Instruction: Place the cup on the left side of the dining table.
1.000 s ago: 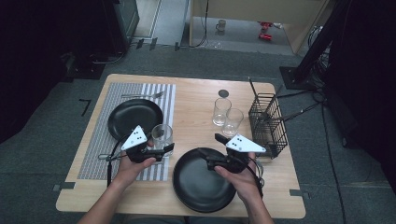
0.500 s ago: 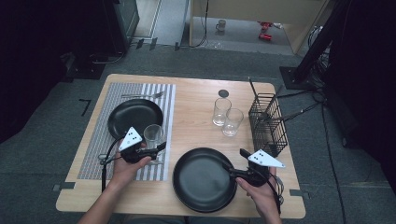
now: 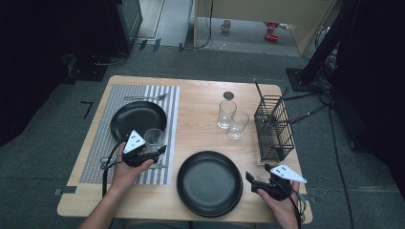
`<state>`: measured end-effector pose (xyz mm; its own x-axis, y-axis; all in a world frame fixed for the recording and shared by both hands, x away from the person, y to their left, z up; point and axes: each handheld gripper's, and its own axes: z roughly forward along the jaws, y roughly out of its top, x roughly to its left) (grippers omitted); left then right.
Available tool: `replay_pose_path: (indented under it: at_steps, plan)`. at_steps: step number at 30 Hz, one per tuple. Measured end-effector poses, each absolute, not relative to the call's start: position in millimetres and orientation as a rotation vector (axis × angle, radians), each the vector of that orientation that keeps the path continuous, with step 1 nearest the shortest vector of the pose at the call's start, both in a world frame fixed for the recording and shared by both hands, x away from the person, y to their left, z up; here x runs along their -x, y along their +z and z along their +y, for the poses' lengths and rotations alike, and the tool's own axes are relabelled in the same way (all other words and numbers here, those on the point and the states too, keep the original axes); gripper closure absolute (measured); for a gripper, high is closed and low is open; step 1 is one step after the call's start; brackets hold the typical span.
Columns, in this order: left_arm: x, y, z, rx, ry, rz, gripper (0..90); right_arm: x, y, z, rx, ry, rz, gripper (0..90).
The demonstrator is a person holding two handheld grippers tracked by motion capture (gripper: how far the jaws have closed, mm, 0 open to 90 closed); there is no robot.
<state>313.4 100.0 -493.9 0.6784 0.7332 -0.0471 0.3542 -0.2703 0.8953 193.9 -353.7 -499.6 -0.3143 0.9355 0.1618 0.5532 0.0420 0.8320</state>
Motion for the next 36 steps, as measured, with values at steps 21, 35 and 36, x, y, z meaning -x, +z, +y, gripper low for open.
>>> replay_pose_path:
  at_steps: [21,35,36]
  plan:
    - [-313,-496,98,-1.919,0.514,0.875,29.7,-195,-525,-388,-1.671,0.887,1.855,15.3]
    - [-311,-490,94,-1.898,0.582,0.866,29.8,-197,-525,-390,-1.656,0.849,1.863,13.9]
    - [-311,-490,93,-1.893,0.596,0.875,29.8,-197,-526,-390,-1.654,0.847,1.864,13.7]
